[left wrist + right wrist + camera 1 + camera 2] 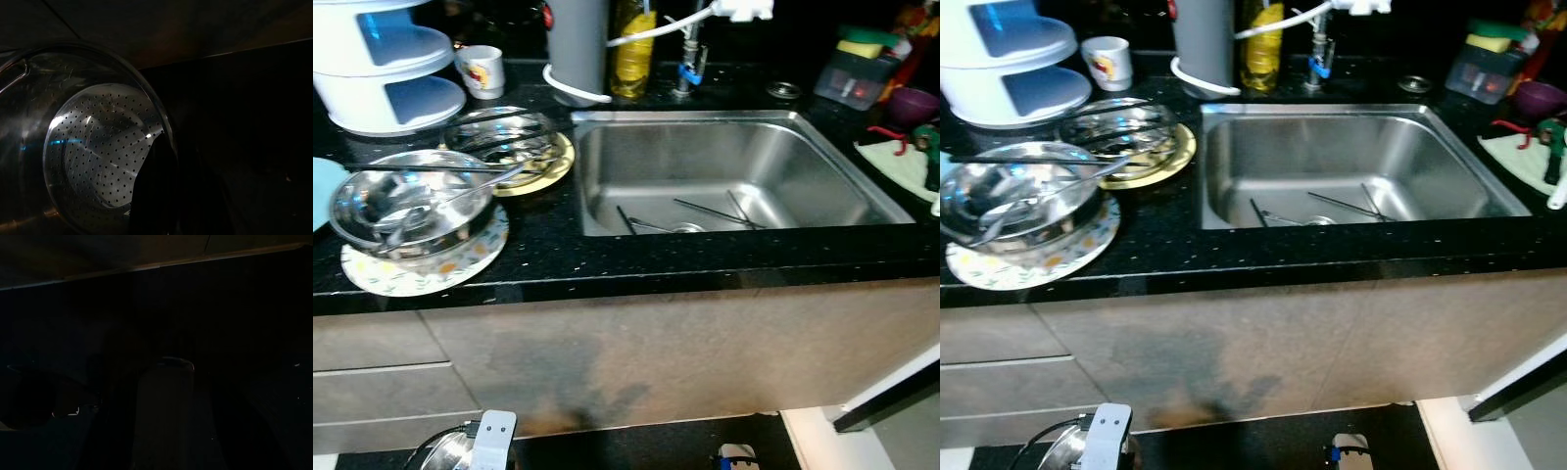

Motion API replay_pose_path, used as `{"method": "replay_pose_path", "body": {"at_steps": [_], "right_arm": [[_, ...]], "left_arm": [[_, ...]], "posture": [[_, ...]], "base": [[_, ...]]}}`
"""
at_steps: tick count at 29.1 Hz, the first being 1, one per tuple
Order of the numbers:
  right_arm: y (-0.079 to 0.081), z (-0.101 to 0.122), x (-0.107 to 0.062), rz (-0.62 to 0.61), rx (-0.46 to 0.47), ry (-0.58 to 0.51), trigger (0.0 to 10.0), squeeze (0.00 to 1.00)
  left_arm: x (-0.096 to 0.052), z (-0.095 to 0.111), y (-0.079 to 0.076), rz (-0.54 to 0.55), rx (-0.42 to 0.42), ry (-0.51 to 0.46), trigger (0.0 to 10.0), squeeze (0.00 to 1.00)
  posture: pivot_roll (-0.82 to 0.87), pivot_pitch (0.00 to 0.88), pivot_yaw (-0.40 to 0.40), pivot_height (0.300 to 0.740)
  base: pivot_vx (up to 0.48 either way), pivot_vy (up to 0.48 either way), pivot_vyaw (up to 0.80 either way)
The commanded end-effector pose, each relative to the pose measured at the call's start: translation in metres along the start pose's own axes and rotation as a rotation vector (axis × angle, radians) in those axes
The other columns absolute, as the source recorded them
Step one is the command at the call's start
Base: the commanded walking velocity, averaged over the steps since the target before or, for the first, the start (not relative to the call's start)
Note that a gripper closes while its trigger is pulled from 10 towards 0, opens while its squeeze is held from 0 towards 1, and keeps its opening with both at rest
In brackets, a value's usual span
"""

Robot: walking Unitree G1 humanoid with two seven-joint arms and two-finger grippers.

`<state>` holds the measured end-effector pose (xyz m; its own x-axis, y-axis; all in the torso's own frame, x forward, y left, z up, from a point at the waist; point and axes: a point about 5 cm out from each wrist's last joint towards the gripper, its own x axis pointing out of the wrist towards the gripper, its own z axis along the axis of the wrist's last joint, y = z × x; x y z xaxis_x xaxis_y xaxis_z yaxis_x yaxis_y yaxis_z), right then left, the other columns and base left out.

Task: Kitchen organization

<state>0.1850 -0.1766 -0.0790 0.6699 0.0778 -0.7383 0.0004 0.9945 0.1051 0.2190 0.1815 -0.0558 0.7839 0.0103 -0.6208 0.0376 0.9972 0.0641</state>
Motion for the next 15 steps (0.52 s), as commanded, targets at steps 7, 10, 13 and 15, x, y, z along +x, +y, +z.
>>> {"method": "replay_pose_path", "body": {"at_steps": [7, 10, 13, 15], "right_arm": [[-0.009, -0.009, -0.004, -0.021, -0.011, 0.034, 10.0, 0.00], [-0.007, 0.002, -0.002, 0.043, -0.080, -0.007, 10.0, 0.00], [0.000, 0.017, 0.000, 0.163, -0.127, -0.057, 10.0, 0.00], [0.005, 0.028, 0.000, 0.242, -0.140, -0.095, 10.0, 0.00]], "left_arm": [[0.002, 0.009, -0.009, -0.092, 0.122, -0.036, 10.0, 0.00], [0.001, 0.019, -0.014, -0.215, 0.313, -0.089, 10.0, 0.00], [-0.005, 0.035, -0.017, -0.332, 0.447, -0.190, 10.0, 0.00], [-0.011, 0.047, -0.016, -0.385, 0.486, -0.245, 10.0, 0.00]], "posture": [[-0.09, 0.156, -0.025, 0.740], [-0.10, 0.164, -0.020, 0.740], [-0.10, 0.166, -0.019, 0.740], [-0.10, 0.171, -0.018, 0.740]], "base": [[0.000, 0.000, 0.00], [0.000, 0.000, 0.00], [0.000, 0.000, 0.00], [0.000, 0.000, 0.00]]}}
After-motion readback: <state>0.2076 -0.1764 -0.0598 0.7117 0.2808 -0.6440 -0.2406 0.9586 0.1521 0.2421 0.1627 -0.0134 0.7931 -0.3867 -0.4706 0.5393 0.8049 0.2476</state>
